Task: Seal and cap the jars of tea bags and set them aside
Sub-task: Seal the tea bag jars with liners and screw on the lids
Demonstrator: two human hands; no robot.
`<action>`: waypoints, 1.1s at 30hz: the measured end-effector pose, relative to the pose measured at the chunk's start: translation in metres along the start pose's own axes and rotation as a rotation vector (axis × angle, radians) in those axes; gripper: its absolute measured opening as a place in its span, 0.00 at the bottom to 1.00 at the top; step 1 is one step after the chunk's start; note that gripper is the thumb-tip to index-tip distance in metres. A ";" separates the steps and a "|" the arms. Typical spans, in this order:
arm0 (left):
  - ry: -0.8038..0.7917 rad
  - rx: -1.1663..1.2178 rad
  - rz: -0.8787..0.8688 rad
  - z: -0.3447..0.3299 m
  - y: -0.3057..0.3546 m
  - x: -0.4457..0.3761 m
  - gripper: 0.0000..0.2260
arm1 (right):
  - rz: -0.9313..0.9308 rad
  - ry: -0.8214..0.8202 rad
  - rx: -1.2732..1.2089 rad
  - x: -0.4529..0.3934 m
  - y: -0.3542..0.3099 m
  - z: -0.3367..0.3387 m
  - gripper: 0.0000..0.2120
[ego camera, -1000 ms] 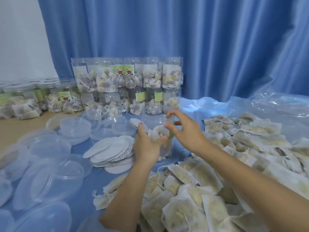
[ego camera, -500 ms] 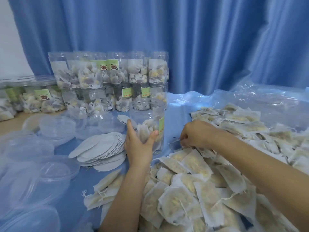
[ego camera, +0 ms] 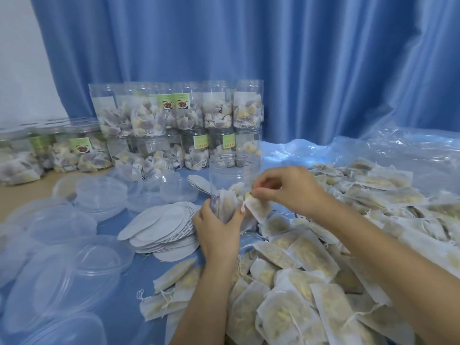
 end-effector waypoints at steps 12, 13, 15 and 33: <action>-0.003 -0.032 0.043 -0.001 -0.002 0.002 0.35 | -0.096 0.387 -0.145 -0.041 -0.020 0.007 0.09; -0.004 0.008 0.054 -0.002 -0.003 0.002 0.36 | -0.091 0.284 0.049 -0.042 -0.018 -0.001 0.14; 0.004 0.047 0.072 -0.002 -0.005 0.001 0.33 | 0.007 0.259 0.254 -0.040 -0.022 -0.010 0.18; 0.369 0.516 0.143 0.071 0.007 -0.037 0.13 | 0.035 -0.264 0.643 -0.114 -0.079 -0.158 0.09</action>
Point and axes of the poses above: each hand's wrist, its own x-axis away from the middle knuckle, its own z-axis out of the back of the hand, y = z × x, the point moved 4 cm from there along -x, towards the middle knuckle, and after that the axes turned 1 degree about y, right-handed, at the moved point
